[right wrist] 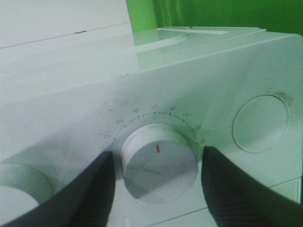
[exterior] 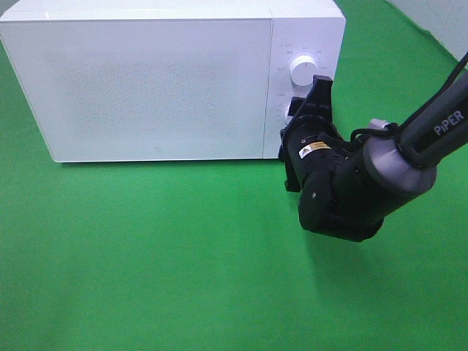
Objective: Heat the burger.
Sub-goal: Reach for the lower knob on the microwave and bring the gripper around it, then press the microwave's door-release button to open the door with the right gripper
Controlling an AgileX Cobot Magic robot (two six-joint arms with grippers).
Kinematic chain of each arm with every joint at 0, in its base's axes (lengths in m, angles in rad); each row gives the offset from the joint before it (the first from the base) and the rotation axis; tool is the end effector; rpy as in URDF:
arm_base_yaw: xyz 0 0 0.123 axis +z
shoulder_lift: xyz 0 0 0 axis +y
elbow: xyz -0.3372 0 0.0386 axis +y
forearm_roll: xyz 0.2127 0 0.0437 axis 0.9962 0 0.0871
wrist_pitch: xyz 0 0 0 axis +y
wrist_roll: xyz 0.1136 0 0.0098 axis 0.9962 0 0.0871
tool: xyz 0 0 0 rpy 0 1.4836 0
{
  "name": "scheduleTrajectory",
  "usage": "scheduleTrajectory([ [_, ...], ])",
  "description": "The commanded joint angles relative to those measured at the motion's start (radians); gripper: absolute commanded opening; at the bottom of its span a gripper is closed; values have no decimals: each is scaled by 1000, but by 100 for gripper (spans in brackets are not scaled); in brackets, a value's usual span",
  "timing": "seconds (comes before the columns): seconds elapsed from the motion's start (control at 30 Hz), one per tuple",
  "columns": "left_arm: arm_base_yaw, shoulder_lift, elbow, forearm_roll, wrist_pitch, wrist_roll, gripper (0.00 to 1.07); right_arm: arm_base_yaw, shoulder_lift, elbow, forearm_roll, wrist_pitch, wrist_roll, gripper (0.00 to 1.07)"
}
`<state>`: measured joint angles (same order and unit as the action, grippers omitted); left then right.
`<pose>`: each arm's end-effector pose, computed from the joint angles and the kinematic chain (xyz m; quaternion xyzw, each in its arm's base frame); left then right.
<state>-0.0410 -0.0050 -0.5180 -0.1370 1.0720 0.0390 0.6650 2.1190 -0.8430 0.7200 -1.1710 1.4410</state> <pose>-0.0740 -0.0107 0.2539 0.0377 0.8473 -0.0689 0.5252 0.3591 0.1937 0.1880 0.5536 0.4950 0.5029 0.4423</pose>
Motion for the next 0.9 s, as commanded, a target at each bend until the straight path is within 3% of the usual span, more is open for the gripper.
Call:
scheduleTrajectory([
  [0.03, 1, -13, 5, -2, -5, 2, 100, -20, -19, -21, -4, -263, -45, 67],
  [0.43, 1, -13, 5, -2, -5, 2, 100, 32, -98, 105, -39, -195, -120, 67],
  [0.57, 1, -13, 5, -2, -5, 2, 100, 39, -166, 204, -119, -99, -128, 67],
  [0.9, 1, -13, 5, -2, -5, 2, 100, 39, -334, 322, -241, 66, -282, 67],
])
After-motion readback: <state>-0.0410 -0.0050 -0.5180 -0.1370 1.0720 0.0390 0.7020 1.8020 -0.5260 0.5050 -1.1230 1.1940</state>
